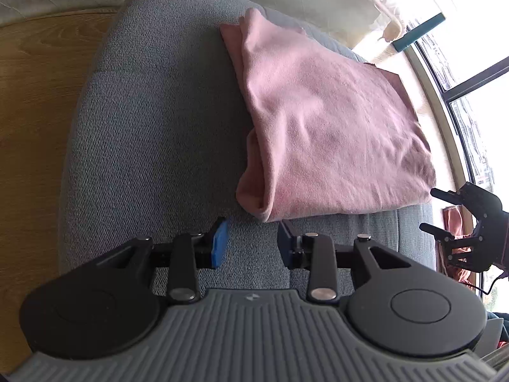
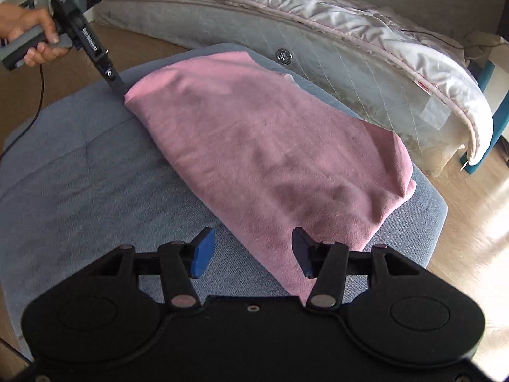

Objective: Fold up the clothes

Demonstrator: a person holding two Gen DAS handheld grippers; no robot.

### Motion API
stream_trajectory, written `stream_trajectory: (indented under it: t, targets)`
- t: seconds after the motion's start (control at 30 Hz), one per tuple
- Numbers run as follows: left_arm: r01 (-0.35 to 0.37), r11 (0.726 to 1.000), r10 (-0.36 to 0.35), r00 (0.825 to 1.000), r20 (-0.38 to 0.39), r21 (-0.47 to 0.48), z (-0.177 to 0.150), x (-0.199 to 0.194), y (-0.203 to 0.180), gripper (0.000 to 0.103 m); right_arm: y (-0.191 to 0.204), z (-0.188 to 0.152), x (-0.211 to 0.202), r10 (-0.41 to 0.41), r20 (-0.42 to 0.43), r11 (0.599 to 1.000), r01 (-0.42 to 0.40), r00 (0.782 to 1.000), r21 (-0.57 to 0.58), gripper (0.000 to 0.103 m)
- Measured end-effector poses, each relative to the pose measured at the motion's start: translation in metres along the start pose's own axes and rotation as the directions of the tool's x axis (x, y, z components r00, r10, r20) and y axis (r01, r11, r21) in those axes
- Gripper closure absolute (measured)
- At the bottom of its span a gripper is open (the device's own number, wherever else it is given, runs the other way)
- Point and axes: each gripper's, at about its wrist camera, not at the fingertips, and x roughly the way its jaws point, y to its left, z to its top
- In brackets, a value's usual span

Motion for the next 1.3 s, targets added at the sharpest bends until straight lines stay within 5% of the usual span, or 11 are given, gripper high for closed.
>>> stream_trajectory:
  t: [0.27, 0.73, 0.9, 1.17, 1.3]
  targets:
    - [-0.015, 0.997, 0.020, 0.998, -0.054, 0.081, -0.011, 0.020, -0.026, 0.054, 0.028, -0.018, 0.006, -0.116, 0.008, 0.956, 0.114, 0.993, -0.269, 0.042]
    - [-0.015, 1.000, 0.015, 0.999, 0.032, -0.002, 0.025, 0.035, -0.035, 0.054, 0.019, 0.002, 0.042, -0.110, 0.050, 0.955, 0.119, 0.993, -0.272, 0.045]
    - [0.020, 0.997, -0.013, 0.996, 0.092, -0.071, 0.023, 0.028, -0.030, 0.054, 0.012, 0.009, 0.047, -0.076, 0.047, 0.972, 0.084, 0.996, -0.222, 0.058]
    - [0.124, 0.906, -0.047, 0.980, 0.195, -0.405, 0.015, 0.025, 0.003, 0.053, 0.006, 0.008, 0.047, -0.047, 0.044, 0.985, 0.053, 0.998, -0.162, 0.058]
    - [0.142, 0.891, -0.059, 0.978, 0.199, -0.432, 0.026, 0.027, 0.010, 0.053, 0.007, 0.008, 0.046, -0.045, 0.038, 0.985, 0.050, 0.998, -0.162, 0.057]
